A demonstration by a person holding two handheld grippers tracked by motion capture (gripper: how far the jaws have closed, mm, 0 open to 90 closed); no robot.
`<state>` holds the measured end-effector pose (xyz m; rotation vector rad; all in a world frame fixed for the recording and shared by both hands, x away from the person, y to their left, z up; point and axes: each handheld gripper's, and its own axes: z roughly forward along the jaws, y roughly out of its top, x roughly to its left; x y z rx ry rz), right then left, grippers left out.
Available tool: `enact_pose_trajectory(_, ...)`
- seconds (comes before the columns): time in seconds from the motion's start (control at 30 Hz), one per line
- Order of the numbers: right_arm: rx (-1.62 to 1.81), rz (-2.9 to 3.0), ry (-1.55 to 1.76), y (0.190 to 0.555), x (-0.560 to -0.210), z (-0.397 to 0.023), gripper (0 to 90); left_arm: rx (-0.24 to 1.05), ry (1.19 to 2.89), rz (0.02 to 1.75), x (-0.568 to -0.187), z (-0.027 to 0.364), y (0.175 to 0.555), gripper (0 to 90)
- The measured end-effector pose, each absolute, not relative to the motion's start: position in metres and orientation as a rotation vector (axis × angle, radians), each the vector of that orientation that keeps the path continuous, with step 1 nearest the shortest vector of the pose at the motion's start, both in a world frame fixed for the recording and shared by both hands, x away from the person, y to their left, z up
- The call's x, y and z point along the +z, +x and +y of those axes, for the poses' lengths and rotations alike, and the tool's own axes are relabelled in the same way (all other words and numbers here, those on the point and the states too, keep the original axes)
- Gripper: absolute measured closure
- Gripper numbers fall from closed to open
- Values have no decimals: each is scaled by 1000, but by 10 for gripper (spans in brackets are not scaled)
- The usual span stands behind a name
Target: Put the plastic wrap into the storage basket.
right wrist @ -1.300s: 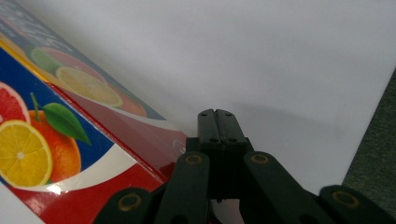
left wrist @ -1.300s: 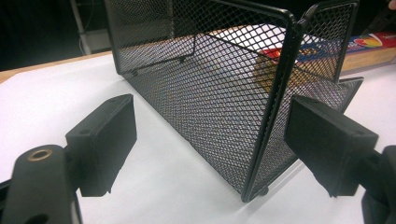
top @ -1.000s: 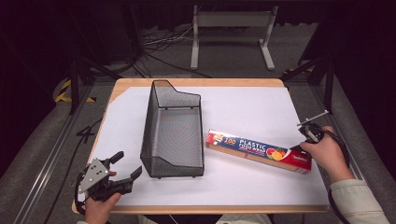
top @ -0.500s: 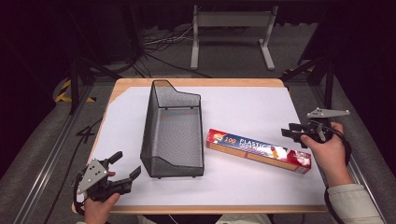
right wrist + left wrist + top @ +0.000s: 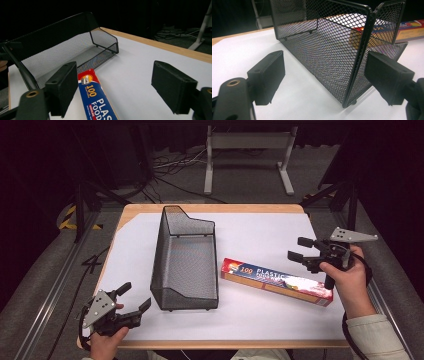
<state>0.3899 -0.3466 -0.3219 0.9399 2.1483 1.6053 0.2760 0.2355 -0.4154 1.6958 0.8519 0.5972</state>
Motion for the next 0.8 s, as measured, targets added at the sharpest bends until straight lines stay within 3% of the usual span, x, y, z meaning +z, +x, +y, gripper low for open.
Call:
enact_pose_trajectory(0.2,1614,2243,876,399,-323,-326,56,602,1695,852,-415,237,275,177)
enact_pose_trajectory(0.8,1172,2538,756,419,-370,-290,151,610,1690,857,-415,239,274,176)
